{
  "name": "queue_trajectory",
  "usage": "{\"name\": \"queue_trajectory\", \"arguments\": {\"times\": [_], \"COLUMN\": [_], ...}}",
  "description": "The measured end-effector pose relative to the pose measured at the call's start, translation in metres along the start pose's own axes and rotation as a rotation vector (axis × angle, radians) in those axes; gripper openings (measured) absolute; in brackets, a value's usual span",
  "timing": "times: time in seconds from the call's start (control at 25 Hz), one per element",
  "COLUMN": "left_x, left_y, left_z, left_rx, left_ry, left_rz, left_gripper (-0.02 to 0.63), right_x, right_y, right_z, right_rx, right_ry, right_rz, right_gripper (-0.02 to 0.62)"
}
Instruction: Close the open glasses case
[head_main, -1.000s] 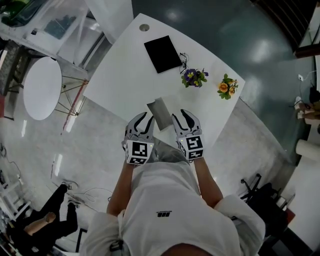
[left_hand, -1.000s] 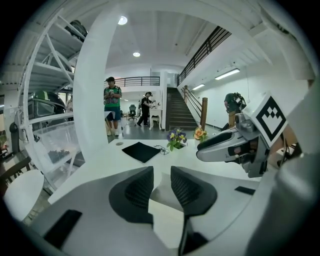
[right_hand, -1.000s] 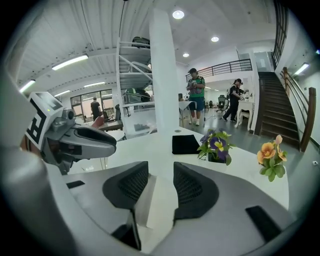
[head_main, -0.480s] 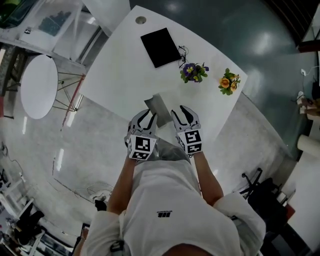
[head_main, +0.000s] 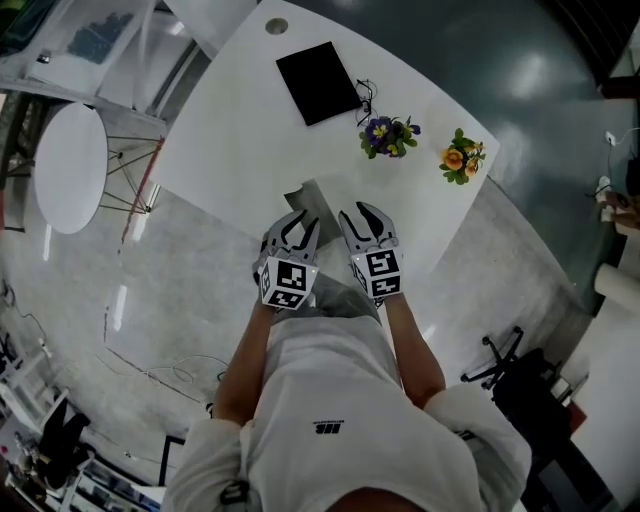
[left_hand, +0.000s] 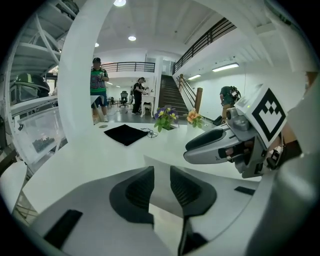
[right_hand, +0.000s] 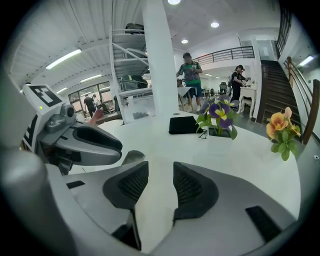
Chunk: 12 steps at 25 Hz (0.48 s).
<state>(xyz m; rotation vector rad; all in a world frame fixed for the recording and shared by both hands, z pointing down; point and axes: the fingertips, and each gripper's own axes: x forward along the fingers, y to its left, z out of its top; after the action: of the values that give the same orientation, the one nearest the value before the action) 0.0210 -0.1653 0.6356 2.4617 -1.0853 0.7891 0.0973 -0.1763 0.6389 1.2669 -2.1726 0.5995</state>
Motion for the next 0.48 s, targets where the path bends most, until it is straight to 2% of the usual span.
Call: {"name": "queue_trajectory", "arguments": {"times": [0.48], "left_x": [0.025], "left_y": [-0.006], "left_z": [-0.014], "left_rx": [0.003], "left_ry": [0.054], "left_rz": [-0.029], "left_gripper": [0.114], "right_x": [0.017], "right_y": [0.0], "right_z": [-0.013], "right_rx": [0.006], "right_ry": [0.034], "right_rz": [0.022], "right_gripper": [0.15]}}
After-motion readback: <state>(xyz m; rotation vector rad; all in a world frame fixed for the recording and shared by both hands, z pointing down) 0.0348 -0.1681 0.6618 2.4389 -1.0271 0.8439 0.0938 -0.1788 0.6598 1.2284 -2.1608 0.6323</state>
